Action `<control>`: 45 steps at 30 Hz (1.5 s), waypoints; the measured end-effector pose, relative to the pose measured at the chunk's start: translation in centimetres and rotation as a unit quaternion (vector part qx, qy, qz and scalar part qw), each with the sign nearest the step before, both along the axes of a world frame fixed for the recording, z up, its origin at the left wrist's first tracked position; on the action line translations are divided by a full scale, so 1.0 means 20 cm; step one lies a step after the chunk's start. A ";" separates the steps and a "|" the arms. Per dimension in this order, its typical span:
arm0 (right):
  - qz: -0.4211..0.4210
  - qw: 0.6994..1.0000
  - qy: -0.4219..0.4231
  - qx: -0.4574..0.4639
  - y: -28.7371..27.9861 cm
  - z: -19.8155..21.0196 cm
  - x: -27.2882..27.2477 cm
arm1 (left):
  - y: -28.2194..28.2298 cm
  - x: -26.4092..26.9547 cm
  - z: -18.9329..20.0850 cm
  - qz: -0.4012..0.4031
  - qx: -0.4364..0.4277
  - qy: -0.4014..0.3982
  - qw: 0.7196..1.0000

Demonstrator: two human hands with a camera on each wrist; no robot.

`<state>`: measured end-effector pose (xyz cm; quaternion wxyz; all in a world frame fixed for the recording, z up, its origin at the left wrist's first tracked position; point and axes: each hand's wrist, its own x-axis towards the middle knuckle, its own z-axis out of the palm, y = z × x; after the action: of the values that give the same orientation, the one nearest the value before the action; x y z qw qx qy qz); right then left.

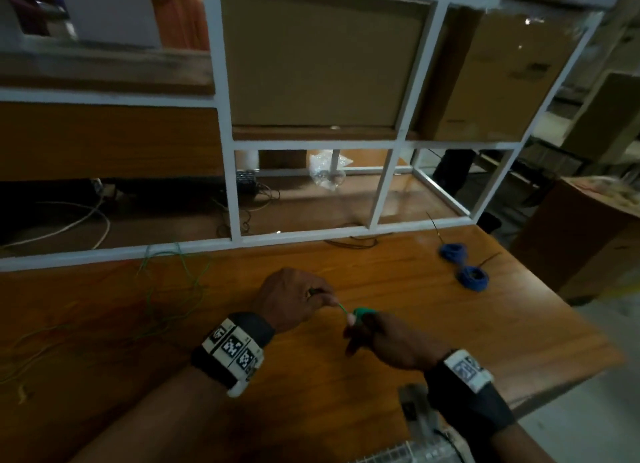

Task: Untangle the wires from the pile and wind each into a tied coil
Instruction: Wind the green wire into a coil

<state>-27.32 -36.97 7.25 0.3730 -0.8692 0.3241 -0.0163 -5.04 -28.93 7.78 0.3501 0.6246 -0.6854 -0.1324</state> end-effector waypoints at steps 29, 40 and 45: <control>-0.081 0.979 -0.176 -0.063 0.16 -0.23 0.05 | 0.11 0.01 0.03 -0.020 0.151 -0.014 0.988; 0.045 0.809 -0.308 0.499 0.34 0.00 0.01 | 0.04 0.05 0.04 -0.129 0.180 0.337 0.915; 0.019 0.634 -0.512 0.579 0.27 0.13 0.07 | 0.06 -0.14 -0.13 -0.043 0.156 0.538 0.827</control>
<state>-25.84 -31.67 9.85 0.9064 -0.3323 0.0076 -0.2608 -7.82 -27.77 5.11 0.5557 0.4705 -0.3845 -0.5675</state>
